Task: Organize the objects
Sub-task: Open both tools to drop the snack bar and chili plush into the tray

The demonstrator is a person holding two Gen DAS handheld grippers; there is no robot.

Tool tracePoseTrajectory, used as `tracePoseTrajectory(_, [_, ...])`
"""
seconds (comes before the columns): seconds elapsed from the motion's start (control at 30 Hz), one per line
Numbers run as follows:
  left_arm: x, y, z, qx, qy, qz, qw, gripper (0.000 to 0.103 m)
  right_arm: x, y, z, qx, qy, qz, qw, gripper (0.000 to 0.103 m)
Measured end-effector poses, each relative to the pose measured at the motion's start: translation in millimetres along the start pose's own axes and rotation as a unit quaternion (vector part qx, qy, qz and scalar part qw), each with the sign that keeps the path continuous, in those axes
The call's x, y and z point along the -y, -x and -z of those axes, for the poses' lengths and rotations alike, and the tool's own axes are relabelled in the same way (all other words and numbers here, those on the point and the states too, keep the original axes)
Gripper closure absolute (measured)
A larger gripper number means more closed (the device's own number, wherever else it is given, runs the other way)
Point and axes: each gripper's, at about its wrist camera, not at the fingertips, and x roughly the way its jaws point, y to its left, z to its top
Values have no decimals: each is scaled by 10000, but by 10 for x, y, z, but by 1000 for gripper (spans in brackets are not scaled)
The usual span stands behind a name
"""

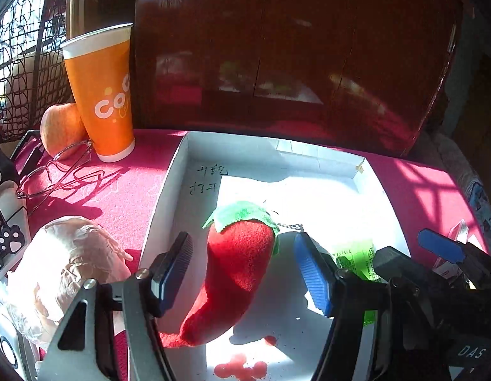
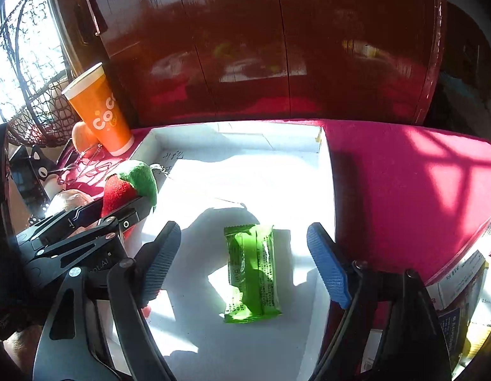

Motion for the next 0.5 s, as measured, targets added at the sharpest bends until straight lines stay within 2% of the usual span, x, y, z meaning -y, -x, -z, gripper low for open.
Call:
tracePoseTrajectory(0.03, [-28,33,13,104,29,-53,9999,0,30,24,-3,30,-64,-21,10000,6])
tracePoseTrajectory(0.1, [-65,115,33,263,59,-215,9994,0,92,88,2,100,-156,23,9998,0])
tracePoseTrajectory(0.23, [-63,259,61,454,83,-440,9980,0,161,210,41,208,-288,-16,9994,0])
tracePoseTrajectory(0.5, [-55,544,101,768,256,-508,9954,0,96,423,152,321,-145,-90,9993,0])
